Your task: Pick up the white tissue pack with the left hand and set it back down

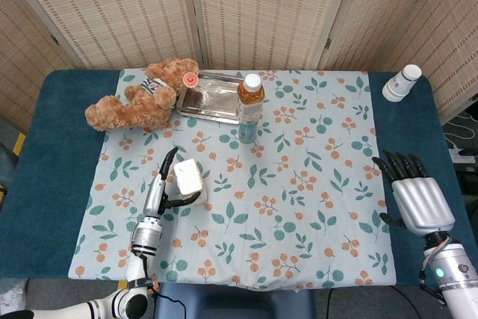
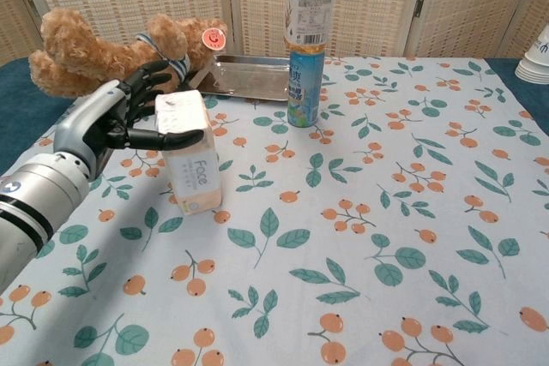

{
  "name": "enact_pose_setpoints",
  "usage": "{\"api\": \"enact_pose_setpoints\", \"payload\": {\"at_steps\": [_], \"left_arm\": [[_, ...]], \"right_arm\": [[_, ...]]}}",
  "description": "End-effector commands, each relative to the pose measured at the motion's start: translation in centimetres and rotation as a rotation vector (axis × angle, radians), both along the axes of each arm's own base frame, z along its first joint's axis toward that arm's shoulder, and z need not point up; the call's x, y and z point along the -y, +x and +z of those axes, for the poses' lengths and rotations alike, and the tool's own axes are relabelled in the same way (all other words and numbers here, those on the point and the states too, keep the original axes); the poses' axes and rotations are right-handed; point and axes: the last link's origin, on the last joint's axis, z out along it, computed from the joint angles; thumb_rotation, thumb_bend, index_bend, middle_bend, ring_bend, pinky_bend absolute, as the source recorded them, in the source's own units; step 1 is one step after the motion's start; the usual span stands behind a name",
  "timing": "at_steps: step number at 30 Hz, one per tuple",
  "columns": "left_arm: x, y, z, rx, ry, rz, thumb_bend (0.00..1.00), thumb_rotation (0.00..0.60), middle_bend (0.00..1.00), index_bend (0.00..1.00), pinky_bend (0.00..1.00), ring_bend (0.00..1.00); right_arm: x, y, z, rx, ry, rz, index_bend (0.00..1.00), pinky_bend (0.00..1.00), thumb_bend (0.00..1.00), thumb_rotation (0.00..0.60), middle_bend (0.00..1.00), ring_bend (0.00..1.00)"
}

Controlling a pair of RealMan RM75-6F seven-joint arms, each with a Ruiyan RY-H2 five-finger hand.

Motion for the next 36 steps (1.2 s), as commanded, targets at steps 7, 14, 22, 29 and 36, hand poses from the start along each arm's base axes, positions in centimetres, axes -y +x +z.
{"api": "enact_pose_setpoints", "payload": {"at_steps": [7,14,22,29,36], "left_arm": [[-1.6,2.4,5.4,0.004,0.085,-0.042,0.14,0.600,0.00,0.00,0.05,0.00],[-2.1,6.9,9.4,-0.325,0.026,-0.114,0.21,0.600,0.00,0.00,0.05,0.00],[-1.1,12.6,15.5,-0.790,-0.061,-0.263,0.17,0.600,0.02,0.00,0.04,0.00],[0.1,14.0,16.2,-1.134,-0.259,-0.199,0.16,0.600,0.06,0.03,0.03,0.00],[0.4,16.4,14.4,-1.197,-0.299,-0.176,0.15,0.600,0.12,0.04,0.04,0.00]], "right_arm": [[0.1,0.1,0.5,0.021,-0.010,-0.005,0.10,0.00,0.12,0.600,0.00,0.00],[0.0,0.2,0.9,0.038,-0.012,-0.002,0.10,0.00,0.12,0.600,0.00,0.00],[0.1,0.1,1.0,0.041,-0.006,-0.006,0.10,0.00,0.12,0.600,0.00,0.00],[0.0,0.0,0.8,0.036,0.003,-0.017,0.10,0.00,0.12,0.600,0.00,0.00],[0.1,0.1,1.2,0.042,-0.014,-0.017,0.10,0.00,0.12,0.600,0.00,0.00]]}}
